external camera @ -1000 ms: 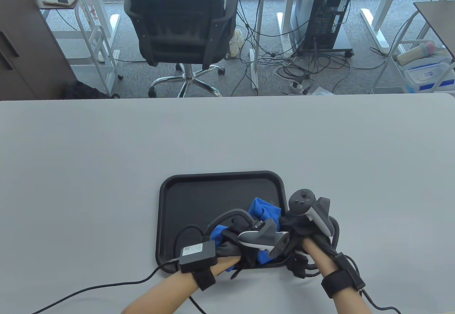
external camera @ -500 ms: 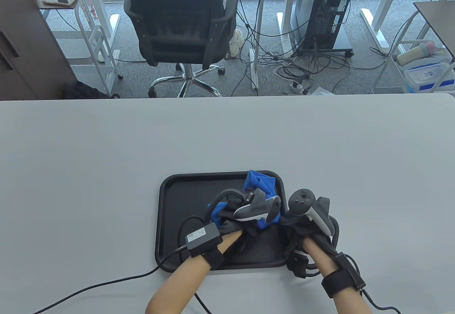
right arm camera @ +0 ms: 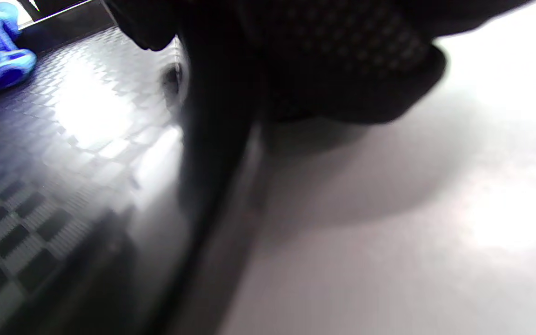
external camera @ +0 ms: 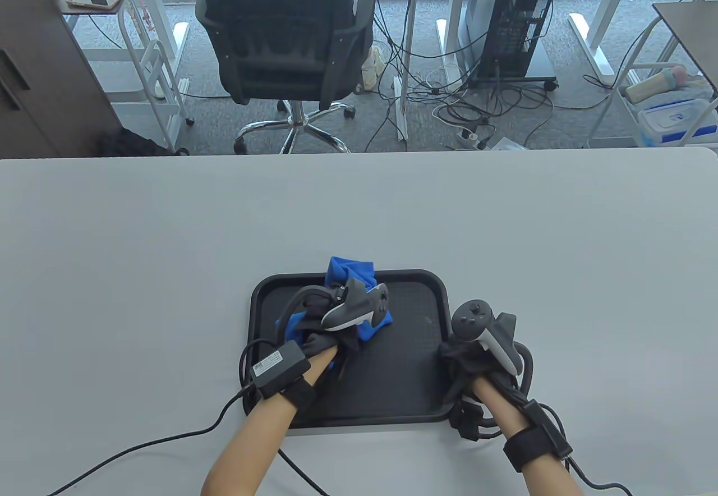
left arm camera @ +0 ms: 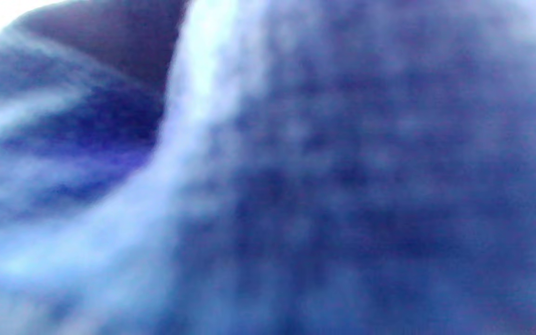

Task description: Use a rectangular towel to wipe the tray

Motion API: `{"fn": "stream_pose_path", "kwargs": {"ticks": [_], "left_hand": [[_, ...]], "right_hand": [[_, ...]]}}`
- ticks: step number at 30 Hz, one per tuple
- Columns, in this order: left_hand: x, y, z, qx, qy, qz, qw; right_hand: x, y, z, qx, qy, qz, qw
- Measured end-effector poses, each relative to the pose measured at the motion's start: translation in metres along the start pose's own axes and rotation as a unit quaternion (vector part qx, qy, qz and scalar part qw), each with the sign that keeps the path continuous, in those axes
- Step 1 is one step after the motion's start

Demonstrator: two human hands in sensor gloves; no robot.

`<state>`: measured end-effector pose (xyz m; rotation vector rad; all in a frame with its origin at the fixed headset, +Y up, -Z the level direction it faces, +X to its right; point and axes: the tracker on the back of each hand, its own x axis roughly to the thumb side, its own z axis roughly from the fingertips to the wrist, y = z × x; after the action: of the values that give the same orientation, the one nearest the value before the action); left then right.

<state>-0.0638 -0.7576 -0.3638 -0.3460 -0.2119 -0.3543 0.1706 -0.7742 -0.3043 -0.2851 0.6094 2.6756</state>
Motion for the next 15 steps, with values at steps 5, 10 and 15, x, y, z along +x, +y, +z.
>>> {"fn": "stream_pose_path", "kwargs": {"ticks": [5, 10, 15], "left_hand": [[-0.034, -0.012, 0.01, -0.032, 0.024, 0.007, 0.999], [-0.057, -0.024, 0.026, -0.05, 0.007, 0.023, 0.998], [-0.065, -0.034, 0.05, -0.072, -0.013, 0.024, 0.997]], "right_hand": [[0.0, 0.001, 0.0, -0.004, 0.001, 0.0, 1.0], [0.001, 0.002, 0.001, -0.013, 0.002, 0.006, 1.0], [0.004, 0.003, 0.002, -0.016, 0.002, 0.018, 1.0]]}}
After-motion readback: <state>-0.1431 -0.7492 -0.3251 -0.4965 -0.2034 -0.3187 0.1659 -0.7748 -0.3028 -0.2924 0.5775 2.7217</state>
